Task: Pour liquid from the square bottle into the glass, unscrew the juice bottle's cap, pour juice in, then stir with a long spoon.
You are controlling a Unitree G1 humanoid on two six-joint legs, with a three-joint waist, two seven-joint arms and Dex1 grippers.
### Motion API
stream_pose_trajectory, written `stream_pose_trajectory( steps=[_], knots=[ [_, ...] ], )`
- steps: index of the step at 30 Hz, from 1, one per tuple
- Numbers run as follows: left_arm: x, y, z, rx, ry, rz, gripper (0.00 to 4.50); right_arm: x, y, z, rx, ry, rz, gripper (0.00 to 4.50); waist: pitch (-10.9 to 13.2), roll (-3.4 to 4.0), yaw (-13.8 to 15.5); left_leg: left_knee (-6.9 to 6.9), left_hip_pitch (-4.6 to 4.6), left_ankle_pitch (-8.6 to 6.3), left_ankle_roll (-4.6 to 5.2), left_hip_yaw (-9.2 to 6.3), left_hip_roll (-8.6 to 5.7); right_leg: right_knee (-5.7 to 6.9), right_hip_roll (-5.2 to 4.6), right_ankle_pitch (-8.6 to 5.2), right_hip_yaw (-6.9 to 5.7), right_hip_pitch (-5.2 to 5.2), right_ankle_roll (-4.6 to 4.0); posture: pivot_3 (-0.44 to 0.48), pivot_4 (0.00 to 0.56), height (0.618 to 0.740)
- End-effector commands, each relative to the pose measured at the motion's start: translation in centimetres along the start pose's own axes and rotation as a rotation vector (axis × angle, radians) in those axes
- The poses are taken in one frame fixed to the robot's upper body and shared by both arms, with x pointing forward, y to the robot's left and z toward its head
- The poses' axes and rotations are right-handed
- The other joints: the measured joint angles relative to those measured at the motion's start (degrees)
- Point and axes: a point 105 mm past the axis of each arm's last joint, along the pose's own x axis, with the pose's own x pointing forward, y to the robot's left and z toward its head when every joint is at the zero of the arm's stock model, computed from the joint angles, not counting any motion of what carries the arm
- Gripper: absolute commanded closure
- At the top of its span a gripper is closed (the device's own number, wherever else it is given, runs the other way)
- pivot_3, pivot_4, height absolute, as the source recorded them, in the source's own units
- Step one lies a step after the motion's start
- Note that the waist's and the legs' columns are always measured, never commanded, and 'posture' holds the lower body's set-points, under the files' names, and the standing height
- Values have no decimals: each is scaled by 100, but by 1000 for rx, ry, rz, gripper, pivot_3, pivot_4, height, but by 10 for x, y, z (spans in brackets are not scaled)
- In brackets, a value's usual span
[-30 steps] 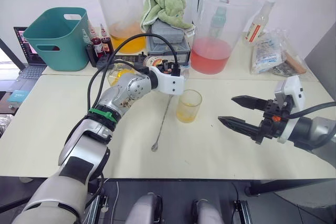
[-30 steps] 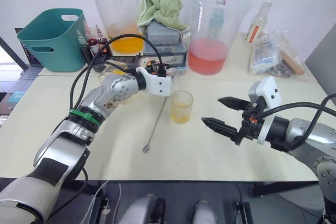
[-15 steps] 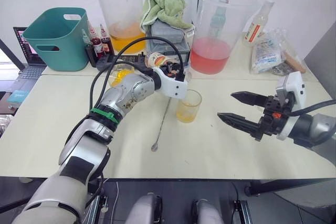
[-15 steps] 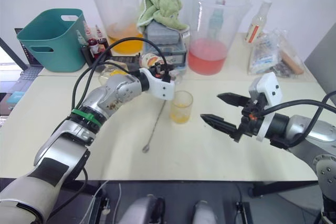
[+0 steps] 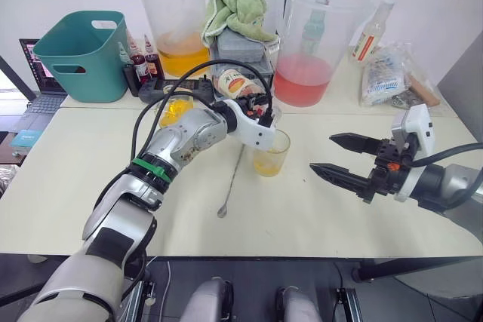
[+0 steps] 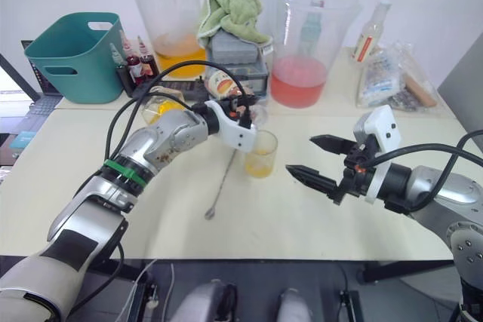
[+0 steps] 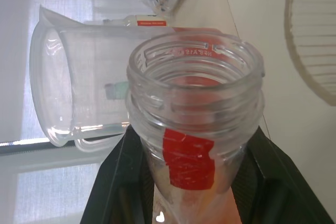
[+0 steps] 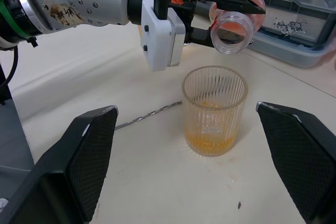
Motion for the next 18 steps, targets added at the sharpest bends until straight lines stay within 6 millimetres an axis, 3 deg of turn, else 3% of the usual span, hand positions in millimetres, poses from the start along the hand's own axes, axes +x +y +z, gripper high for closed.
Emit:
stream_pose_trajectory(
  steps=[1,18],
  knots=[
    [-2,17,1,54,0,56,3077,-3,2,10,-41,-34,1,17,0,0,0,0,0,0,0,0,0,0,0,0,0,0,0,0,150,740],
    [-2,22,2,141,3,67,3077,-4,-2,11,-52,-42,-12,17,0,0,2,3,0,0,0,0,-1,3,0,0,0,0,1,0,150,740]
  ],
)
